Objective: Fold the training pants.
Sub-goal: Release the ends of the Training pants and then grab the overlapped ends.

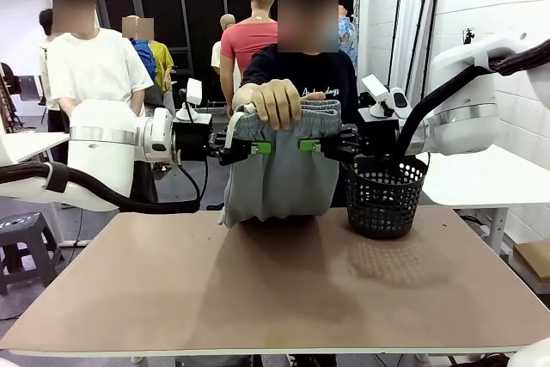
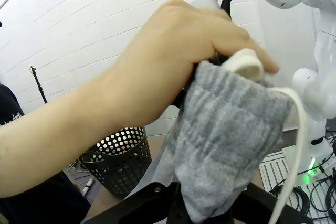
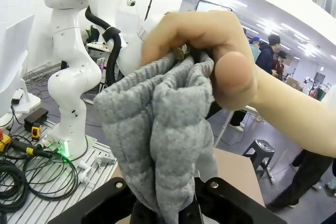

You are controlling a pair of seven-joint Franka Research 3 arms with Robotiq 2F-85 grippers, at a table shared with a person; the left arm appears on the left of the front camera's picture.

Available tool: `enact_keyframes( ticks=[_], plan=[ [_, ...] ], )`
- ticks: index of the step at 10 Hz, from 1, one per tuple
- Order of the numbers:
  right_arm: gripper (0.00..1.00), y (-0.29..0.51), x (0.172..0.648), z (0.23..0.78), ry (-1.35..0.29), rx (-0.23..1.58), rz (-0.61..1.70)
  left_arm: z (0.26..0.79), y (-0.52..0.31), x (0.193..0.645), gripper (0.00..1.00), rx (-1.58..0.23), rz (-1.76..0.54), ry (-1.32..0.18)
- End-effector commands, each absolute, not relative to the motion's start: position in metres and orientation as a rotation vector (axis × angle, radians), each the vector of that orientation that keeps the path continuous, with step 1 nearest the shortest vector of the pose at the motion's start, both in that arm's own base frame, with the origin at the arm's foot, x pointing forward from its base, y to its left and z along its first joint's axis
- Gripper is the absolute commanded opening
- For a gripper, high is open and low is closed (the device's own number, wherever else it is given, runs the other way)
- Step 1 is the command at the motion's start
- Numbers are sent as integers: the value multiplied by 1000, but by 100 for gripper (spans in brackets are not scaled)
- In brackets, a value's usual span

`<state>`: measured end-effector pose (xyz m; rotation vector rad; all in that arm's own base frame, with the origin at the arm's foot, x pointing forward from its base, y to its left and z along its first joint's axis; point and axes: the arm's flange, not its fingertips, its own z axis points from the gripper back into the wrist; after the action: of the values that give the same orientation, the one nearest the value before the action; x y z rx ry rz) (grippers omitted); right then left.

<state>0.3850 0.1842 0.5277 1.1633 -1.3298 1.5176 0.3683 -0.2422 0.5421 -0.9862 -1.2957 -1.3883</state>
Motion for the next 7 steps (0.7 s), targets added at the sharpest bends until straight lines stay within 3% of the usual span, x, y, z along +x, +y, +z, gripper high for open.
enact_keyframes(
  ticks=[1,7],
  plan=[
    [0,186,384,529,-1344,1175,1504,544,-242,365,0,-993,-1369,-1310],
    [0,186,384,529,-1344,1175,1504,544,-242,365,0,-993,-1369,-1310]
  ],
)
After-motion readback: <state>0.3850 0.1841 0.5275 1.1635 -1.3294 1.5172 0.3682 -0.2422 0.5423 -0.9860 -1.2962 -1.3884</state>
